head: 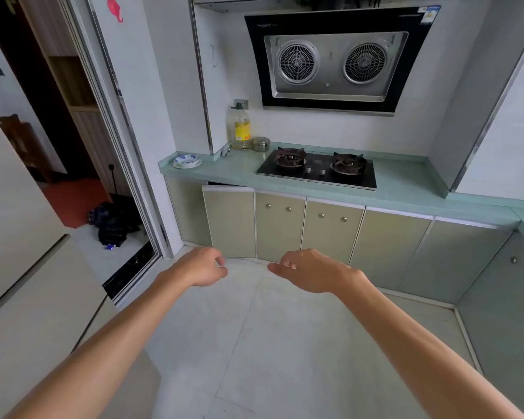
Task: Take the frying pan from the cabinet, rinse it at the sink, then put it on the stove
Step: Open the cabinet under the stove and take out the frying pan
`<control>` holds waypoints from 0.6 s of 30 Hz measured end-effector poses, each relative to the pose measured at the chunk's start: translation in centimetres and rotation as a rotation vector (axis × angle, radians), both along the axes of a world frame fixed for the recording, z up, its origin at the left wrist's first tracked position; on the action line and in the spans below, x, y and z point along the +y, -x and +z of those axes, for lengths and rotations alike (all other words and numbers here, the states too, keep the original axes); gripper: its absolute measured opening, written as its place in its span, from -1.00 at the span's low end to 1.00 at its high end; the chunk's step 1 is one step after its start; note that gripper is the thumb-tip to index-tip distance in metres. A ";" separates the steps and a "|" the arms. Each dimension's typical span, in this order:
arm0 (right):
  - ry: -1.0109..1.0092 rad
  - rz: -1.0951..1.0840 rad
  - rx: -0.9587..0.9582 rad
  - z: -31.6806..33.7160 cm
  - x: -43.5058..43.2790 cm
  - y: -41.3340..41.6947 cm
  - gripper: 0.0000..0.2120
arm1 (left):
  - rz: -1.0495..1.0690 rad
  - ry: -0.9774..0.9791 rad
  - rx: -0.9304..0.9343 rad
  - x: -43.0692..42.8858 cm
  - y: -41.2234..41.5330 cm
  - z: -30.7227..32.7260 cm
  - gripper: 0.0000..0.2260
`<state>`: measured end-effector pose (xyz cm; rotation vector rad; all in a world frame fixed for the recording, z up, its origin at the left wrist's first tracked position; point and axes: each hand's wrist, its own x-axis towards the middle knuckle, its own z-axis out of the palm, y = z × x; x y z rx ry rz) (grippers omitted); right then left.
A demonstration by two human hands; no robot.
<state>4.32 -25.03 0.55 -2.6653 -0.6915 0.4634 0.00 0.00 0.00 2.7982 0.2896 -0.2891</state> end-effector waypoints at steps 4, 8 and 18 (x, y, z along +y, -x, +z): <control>0.031 -0.010 0.025 -0.8 0.8 -3.8 -0.32 | 0.011 -0.003 0.046 1.0 -3.4 -0.7 -0.67; 0.021 -0.008 0.034 -1.7 2.2 -9.5 -0.31 | 0.008 -0.014 0.047 1.9 -8.4 -0.9 -0.67; -0.032 -0.009 0.065 -2.2 5.8 -24.3 -0.30 | -0.010 -0.040 0.055 4.6 -23.1 -0.2 -0.69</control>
